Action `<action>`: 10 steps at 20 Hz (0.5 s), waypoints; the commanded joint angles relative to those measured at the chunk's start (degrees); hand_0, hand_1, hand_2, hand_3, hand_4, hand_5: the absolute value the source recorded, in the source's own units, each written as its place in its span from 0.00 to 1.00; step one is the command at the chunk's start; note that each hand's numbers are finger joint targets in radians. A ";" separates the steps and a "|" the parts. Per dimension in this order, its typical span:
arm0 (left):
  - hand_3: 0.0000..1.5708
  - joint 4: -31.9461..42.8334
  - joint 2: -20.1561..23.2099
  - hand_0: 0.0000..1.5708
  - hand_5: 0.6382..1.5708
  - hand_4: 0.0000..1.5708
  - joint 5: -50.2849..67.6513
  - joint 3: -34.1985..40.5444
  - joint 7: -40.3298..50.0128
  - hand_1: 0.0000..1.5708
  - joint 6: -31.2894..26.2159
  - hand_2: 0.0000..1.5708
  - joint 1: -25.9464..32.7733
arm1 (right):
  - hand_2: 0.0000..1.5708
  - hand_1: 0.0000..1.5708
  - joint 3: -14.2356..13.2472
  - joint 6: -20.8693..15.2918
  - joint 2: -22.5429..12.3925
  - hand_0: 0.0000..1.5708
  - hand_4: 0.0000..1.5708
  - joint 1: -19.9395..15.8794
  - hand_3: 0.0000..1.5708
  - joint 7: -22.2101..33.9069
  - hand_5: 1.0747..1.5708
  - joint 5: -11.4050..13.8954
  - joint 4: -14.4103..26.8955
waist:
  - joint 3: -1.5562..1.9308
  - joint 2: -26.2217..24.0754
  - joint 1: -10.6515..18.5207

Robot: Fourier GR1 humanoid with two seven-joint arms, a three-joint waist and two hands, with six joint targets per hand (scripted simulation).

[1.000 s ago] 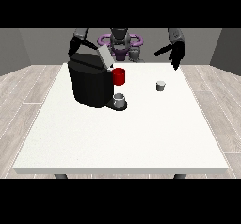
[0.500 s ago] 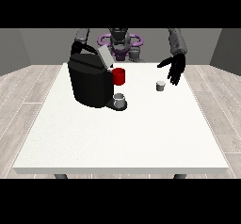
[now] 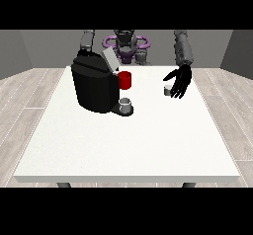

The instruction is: Insert the coffee pod into the coffee machine and close the lid

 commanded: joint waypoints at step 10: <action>0.52 6.74 -0.81 0.48 1.00 0.22 -14.91 -6.94 -3.01 0.48 8.62 0.61 -3.88 | 0.00 0.00 -2.16 1.54 -1.35 0.00 0.00 -2.94 0.00 -1.93 1.00 -0.87 6.91 | 0.02 -0.03 0.77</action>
